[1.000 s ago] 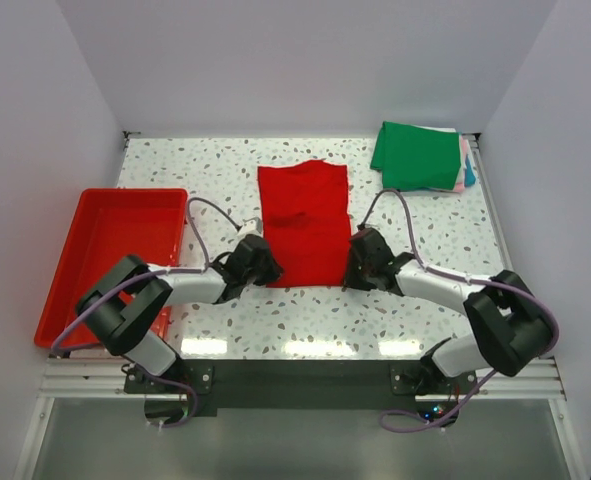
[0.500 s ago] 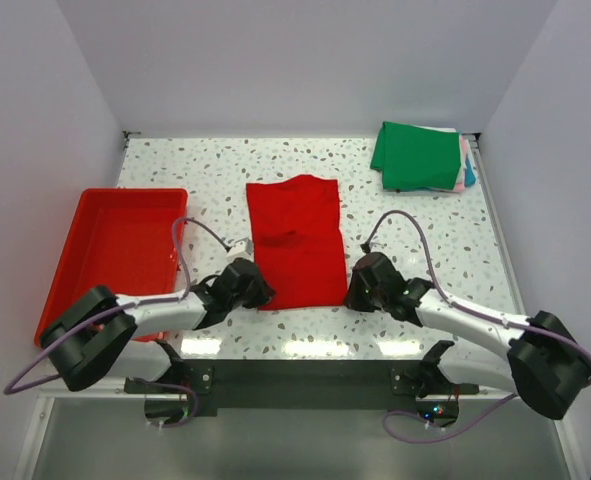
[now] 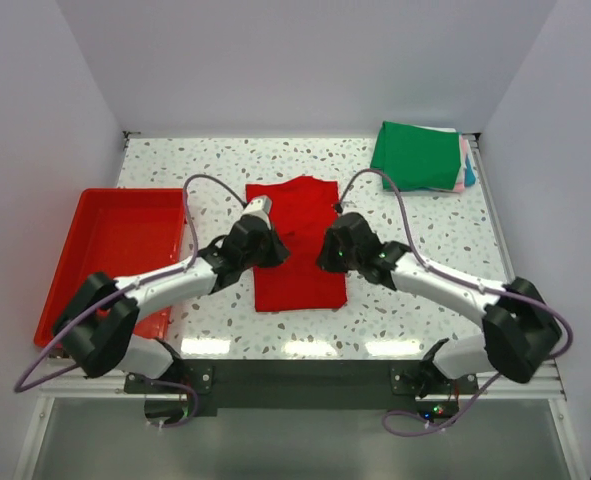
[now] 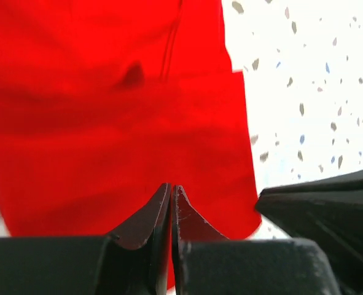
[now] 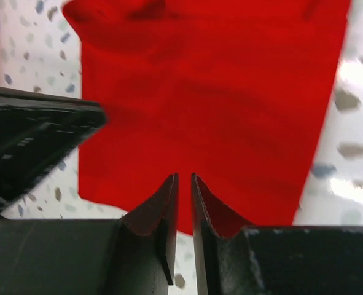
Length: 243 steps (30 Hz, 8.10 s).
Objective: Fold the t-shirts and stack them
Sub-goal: Fold the tshirt, then neatly place the folded tshirt to the corner
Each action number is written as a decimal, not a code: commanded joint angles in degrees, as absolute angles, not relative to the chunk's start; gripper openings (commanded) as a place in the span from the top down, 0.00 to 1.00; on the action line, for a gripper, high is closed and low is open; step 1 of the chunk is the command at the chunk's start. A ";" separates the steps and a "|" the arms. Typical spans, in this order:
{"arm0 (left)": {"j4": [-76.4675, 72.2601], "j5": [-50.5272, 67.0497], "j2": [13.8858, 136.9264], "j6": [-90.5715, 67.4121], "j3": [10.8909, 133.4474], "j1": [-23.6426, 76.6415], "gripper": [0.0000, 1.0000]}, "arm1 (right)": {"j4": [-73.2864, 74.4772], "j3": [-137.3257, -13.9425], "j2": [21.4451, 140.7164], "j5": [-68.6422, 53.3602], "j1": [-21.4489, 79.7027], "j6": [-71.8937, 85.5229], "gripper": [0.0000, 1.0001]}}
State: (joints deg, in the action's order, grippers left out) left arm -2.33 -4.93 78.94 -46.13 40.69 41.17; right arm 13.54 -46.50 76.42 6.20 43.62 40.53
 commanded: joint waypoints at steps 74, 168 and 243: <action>-5.36 -10.37 52.03 -62.75 8.70 48.87 0.40 | 7.12 -22.68 64.34 1.41 34.89 48.25 0.55; -1.68 4.58 87.73 -42.19 54.68 13.61 0.31 | 23.75 -80.56 104.42 -7.81 17.93 23.82 0.20; 21.88 3.25 76.64 -28.39 64.60 27.69 0.55 | 39.90 -148.10 133.86 20.13 11.78 -13.36 1.00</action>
